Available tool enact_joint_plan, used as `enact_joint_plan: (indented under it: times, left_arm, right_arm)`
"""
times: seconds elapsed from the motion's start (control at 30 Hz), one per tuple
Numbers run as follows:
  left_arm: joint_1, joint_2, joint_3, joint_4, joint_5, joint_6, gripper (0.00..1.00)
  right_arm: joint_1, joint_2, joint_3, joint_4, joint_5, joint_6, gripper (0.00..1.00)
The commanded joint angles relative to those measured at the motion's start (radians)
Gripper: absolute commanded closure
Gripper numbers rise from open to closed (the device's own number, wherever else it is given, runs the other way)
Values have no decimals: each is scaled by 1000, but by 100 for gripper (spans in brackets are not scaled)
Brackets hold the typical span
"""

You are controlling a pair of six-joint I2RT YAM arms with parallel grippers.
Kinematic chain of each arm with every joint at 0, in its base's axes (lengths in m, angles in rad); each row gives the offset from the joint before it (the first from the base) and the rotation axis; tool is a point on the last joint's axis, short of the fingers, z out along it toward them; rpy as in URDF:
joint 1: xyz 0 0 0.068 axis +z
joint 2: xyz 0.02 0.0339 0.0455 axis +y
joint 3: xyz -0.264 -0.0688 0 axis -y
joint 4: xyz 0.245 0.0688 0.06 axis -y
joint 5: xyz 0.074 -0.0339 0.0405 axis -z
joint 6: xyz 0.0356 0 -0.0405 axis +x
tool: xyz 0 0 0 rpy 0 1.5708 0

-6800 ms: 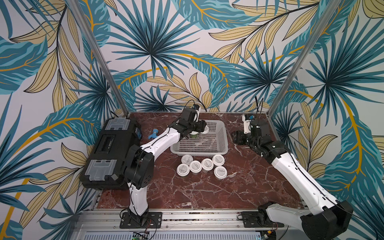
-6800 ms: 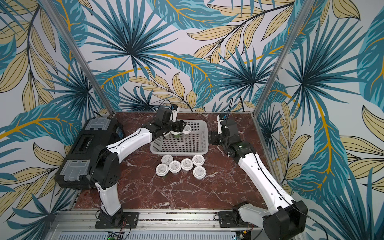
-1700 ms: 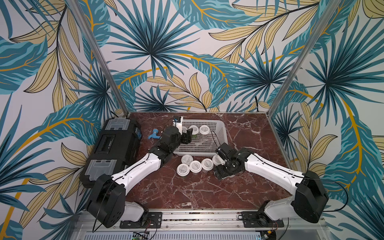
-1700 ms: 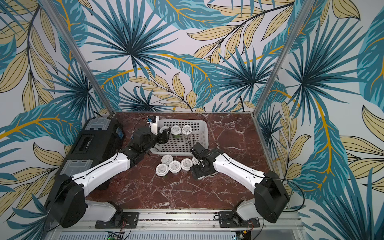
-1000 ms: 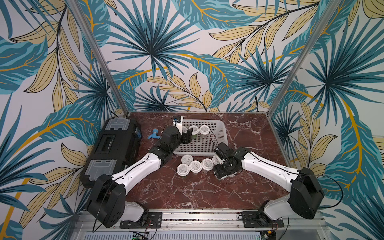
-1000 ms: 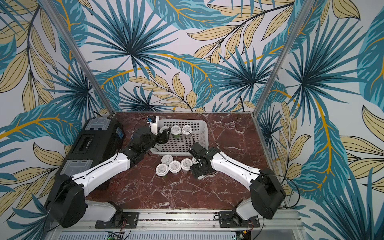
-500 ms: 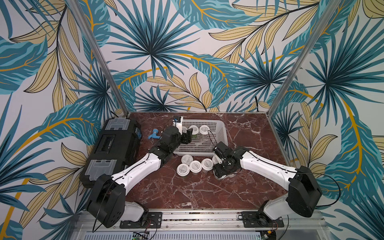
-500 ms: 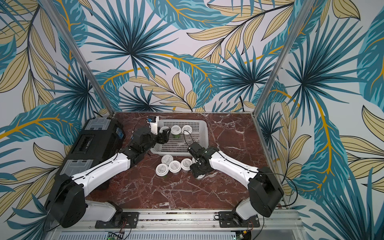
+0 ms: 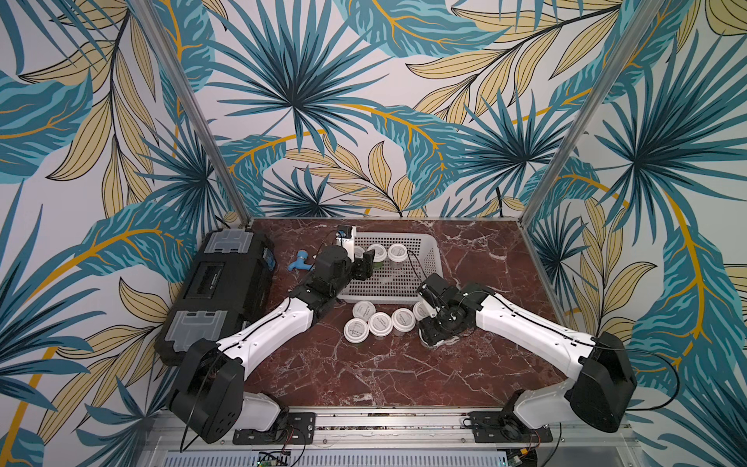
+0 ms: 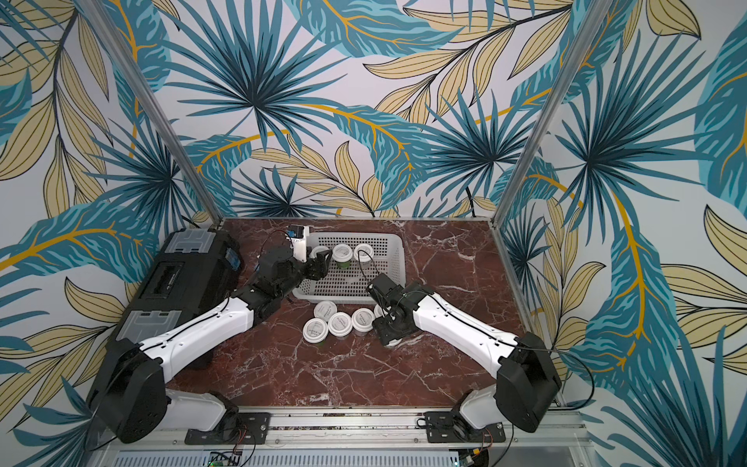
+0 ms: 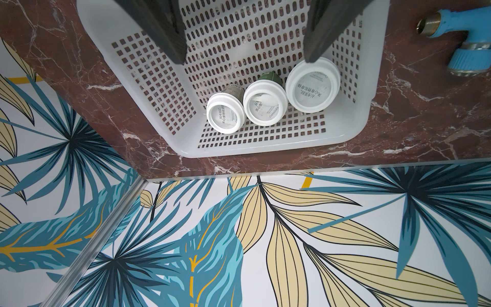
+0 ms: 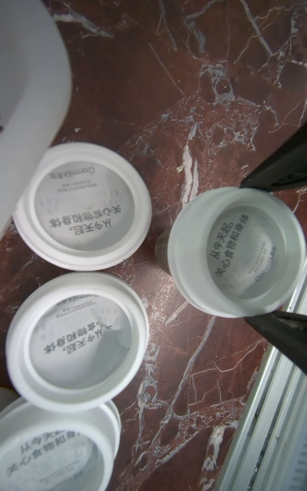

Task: Put the yogurt in the basket
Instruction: Pick up the yogurt from the center of the board.

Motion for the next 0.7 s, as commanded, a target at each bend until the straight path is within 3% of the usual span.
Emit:
enact_joint_plan:
  times: [0.0,0.67]
  left_arm:
    - [4,-4,-17,20,-4,7,27]
    - [5,-10,-22,19,-5,8,27]
  right_arm:
    - [7,-30,13,-67,17,-7,32]
    - [43,-50,116,-130,4,-4,33]
